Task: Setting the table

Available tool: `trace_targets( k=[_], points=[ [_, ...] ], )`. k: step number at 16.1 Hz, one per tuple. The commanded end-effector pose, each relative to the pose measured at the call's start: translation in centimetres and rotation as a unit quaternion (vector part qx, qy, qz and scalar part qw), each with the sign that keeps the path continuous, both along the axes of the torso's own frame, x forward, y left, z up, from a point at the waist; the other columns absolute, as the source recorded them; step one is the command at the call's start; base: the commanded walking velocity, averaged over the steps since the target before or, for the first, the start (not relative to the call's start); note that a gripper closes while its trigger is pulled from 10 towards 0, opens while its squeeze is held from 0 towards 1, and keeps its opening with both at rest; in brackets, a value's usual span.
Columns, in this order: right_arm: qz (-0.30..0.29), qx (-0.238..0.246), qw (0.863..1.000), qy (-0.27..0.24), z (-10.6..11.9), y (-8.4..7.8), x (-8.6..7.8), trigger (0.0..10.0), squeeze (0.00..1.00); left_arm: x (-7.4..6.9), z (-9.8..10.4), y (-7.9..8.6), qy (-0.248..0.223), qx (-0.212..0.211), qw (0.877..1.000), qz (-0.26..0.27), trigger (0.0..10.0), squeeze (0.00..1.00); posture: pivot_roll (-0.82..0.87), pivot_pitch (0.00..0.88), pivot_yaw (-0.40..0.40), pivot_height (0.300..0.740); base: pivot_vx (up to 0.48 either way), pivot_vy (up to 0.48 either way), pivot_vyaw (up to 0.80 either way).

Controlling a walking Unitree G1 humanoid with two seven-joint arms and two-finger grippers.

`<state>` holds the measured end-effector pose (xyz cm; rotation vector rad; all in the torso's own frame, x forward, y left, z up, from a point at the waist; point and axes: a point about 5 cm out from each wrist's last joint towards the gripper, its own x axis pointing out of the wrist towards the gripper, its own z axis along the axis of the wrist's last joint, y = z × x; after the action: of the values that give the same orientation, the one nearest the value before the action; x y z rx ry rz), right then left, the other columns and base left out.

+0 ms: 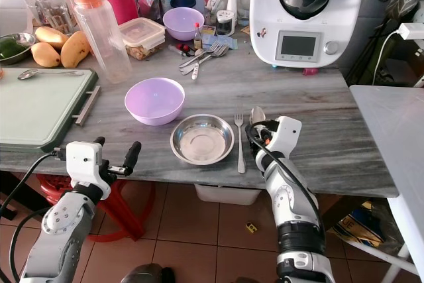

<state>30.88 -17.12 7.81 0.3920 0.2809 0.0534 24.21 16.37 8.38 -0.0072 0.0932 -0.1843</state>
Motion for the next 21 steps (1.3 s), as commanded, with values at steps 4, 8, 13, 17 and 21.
trace_targets(
  k=[4,8,13,17,21],
  points=[
    [-0.031,-0.009,0.998,-0.050,2.2,-1.0,-1.2,10.0,0.00,0.1,0.2,-0.1,-0.003,-0.002,1.000,-0.002,10.0,0.00,0.01,0.000,0.032,0.740,0.000,0.000,0.00],
    [-0.036,-0.040,0.995,-0.078,3.3,-1.6,-2.6,10.0,0.00,0.4,0.3,-0.1,-0.005,-0.004,1.000,-0.004,10.0,0.00,0.00,0.000,0.033,0.740,0.000,0.000,0.00],
    [-0.030,-0.117,0.984,-0.134,4.8,-0.9,-4.0,10.0,0.00,0.0,-0.4,-0.1,0.007,-0.005,1.000,0.005,10.0,0.00,0.00,0.000,0.032,0.740,0.000,0.000,0.00],
    [-0.021,-0.157,0.978,-0.137,4.7,-1.2,-6.1,10.0,0.00,-0.2,-1.0,0.2,0.022,-0.006,0.999,0.036,10.0,0.00,-0.01,0.000,0.033,0.740,0.000,0.000,0.00],
    [-0.029,-0.161,0.976,-0.146,5.0,-0.9,-5.3,10.0,0.00,1.6,0.1,-0.3,0.002,-0.019,0.999,0.034,10.0,0.00,-0.02,0.000,0.034,0.740,0.000,0.000,0.00]
  ],
)
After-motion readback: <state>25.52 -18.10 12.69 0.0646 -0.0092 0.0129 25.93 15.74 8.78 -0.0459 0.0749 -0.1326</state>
